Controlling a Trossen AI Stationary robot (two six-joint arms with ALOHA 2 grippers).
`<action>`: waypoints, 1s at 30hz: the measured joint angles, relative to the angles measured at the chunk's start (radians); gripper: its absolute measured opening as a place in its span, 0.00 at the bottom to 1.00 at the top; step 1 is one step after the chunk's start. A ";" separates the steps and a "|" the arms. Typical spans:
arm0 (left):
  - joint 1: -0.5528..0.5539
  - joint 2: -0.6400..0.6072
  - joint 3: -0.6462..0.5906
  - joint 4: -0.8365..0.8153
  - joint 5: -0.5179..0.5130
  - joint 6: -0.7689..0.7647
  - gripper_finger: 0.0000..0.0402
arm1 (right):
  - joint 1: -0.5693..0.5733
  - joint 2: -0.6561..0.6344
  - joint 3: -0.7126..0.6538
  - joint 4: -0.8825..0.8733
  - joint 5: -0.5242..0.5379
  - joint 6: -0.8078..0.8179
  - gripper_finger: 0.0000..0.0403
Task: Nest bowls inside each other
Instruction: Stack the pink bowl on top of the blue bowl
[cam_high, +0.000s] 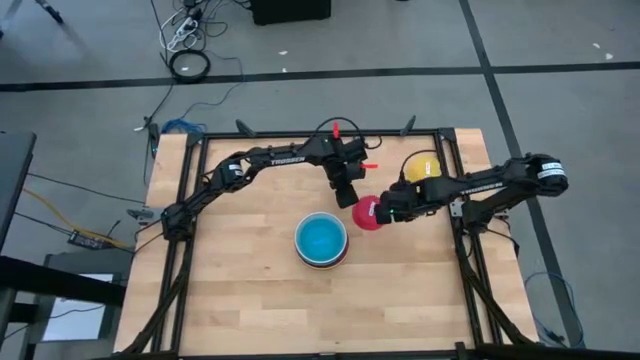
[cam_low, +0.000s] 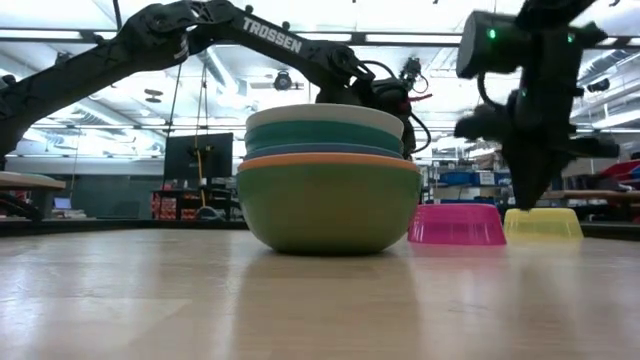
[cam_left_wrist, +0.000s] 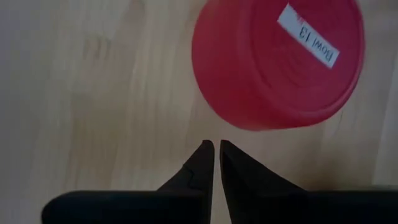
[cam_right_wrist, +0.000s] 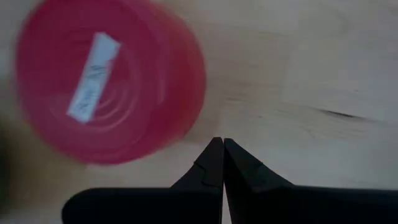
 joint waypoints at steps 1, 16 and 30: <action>0.000 0.000 -0.006 0.005 0.001 0.004 0.09 | 0.000 0.005 -0.013 0.018 0.000 0.011 0.00; -0.002 0.021 -0.011 0.062 0.069 -0.007 0.09 | -0.087 0.070 -0.125 0.360 0.022 -0.058 0.00; -0.009 0.068 -0.011 -0.061 0.149 -0.013 0.09 | -0.085 0.104 -0.125 0.394 -0.053 -0.050 0.00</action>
